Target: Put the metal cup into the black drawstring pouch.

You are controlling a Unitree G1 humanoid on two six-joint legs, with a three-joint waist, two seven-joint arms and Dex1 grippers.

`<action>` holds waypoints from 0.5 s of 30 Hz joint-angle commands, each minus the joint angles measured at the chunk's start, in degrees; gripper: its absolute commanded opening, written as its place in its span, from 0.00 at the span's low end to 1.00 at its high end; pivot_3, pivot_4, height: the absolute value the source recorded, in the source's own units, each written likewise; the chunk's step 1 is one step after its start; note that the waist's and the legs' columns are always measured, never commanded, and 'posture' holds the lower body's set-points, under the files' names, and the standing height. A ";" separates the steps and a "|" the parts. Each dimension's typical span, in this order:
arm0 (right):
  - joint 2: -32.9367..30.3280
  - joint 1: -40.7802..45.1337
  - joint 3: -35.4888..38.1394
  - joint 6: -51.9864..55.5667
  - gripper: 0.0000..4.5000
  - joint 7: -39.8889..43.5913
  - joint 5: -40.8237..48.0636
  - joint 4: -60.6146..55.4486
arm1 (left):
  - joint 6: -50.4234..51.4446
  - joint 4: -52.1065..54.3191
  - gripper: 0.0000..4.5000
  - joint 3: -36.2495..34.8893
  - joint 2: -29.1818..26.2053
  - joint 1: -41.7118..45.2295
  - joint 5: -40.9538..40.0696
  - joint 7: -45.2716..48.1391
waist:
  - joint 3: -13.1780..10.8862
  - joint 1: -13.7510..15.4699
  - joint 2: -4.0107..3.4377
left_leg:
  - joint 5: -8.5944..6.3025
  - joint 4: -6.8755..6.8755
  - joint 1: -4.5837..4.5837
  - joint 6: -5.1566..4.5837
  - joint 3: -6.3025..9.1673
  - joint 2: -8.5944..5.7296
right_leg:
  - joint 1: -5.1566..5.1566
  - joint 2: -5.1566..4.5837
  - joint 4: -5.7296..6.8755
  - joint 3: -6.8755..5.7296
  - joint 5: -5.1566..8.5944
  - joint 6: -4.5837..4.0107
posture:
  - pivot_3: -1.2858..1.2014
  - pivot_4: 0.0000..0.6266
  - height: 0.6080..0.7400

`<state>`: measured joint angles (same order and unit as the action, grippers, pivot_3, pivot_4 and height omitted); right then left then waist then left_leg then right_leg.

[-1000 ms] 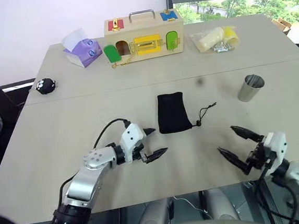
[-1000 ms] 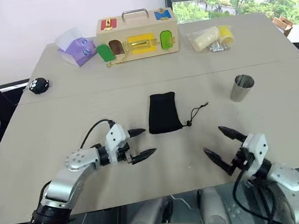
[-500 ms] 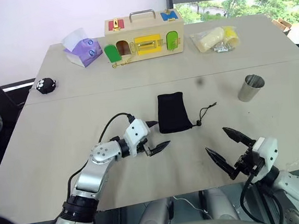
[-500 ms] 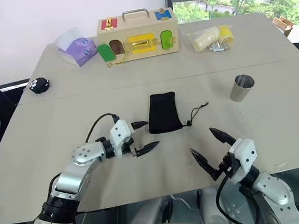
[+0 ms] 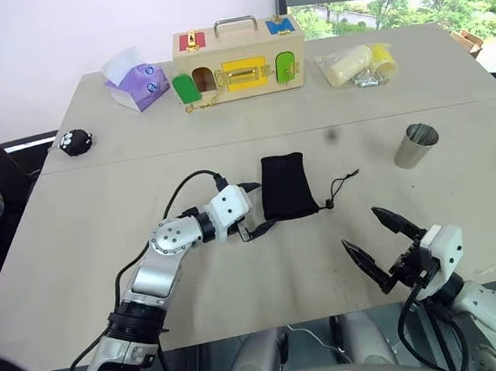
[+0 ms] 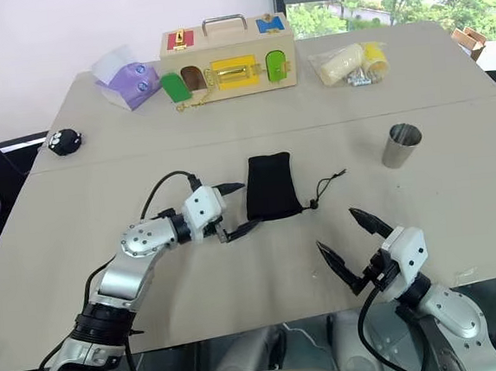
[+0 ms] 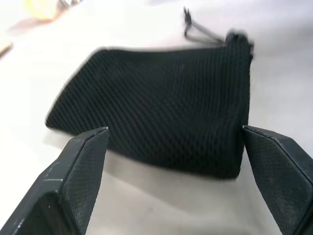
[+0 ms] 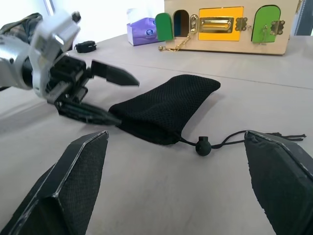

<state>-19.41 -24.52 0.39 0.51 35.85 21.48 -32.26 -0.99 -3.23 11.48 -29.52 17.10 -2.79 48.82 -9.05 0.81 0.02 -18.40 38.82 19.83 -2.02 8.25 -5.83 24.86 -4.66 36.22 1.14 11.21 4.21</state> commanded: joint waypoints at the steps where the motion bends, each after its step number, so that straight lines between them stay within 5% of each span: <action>1: 0.47 -0.08 -0.19 -1.60 1.00 -0.73 0.07 -1.34 | -2.07 -0.71 0.99 0.24 0.94 1.95 0.68 -0.51 | 0.00 0.03 0.00 | 0.00 0.00 0.00 0.00 0.00 0.00 | 0.00 0.00 0.00 0.00 0.00 0.00 | 0.52 0.24 0.77; 5: 0.75 -0.42 -0.40 -1.98 1.00 -1.25 -0.26 -1.37 | -3.19 -2.59 0.80 0.19 1.84 3.06 0.63 -0.31 | 0.00 0.00 0.00 | 0.00 0.00 0.00 0.00 0.00 0.00 | 0.00 0.01 0.00 0.00 0.00 0.00 | 0.52 0.24 0.77; 12: 0.74 -1.18 -0.25 -2.51 1.00 -1.79 -0.45 -1.52 | -4.05 -4.11 0.05 0.23 2.66 4.05 0.27 0.61 | 0.00 -0.02 0.00 | 0.00 0.01 0.00 0.00 0.00 0.01 | 0.00 0.02 0.00 0.01 0.00 0.00 | 0.52 0.24 0.77; 15: 0.60 -0.70 0.24 -2.69 1.00 -2.17 -0.79 -1.55 | -4.34 -4.64 0.01 0.26 2.82 4.28 0.41 0.65 | 0.00 -0.02 0.00 | 0.00 0.01 0.00 0.00 0.00 0.00 | 0.00 0.03 0.01 0.01 0.00 0.00 | 0.52 0.24 0.77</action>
<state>-18.81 -25.47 -0.03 -0.66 34.23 20.52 -32.25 -4.19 -8.14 11.84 -26.79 20.41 -2.26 49.25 -9.05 0.79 0.01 -18.40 38.83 19.83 -2.02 8.25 -5.83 24.87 -4.64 36.23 1.15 11.21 4.21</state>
